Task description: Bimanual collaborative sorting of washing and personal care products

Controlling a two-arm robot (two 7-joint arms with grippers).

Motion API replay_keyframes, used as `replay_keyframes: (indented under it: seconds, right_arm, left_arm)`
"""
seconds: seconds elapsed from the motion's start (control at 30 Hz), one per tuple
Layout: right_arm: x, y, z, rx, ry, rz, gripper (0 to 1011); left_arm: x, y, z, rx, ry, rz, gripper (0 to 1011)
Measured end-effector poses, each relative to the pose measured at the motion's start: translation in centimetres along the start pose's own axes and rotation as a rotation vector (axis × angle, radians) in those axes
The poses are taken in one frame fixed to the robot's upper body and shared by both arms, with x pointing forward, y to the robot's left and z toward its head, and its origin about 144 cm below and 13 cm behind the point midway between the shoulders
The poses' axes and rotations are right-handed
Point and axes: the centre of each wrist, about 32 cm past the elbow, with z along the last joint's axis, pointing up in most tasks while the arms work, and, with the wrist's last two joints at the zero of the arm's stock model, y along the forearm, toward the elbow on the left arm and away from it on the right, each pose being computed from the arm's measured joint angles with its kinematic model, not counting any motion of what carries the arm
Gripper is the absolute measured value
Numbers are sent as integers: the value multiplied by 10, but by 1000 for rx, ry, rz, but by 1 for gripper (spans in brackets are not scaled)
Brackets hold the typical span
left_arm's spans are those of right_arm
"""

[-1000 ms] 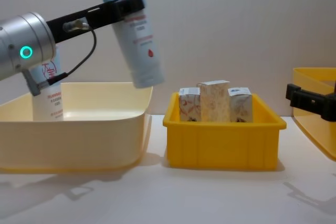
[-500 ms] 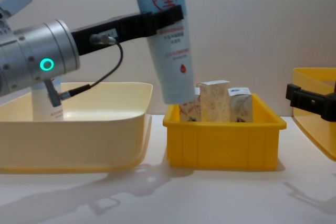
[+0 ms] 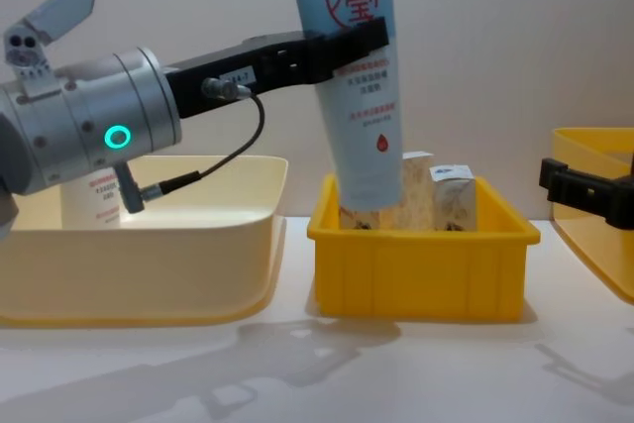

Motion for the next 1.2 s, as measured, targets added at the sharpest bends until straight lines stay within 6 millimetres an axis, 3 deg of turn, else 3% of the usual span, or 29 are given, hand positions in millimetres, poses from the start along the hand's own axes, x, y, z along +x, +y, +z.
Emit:
replay_keyframes:
  seconds: [0.57, 1.2]
  right_arm:
    - [4, 0, 6, 11, 16, 73, 1001]
    - [8, 19, 36, 35, 79, 306, 1001]
  left_arm:
    - [-3, -4, -3, -2, -4, -30, 255]
    - [-4, -5, -4, -3, -5, -39, 255]
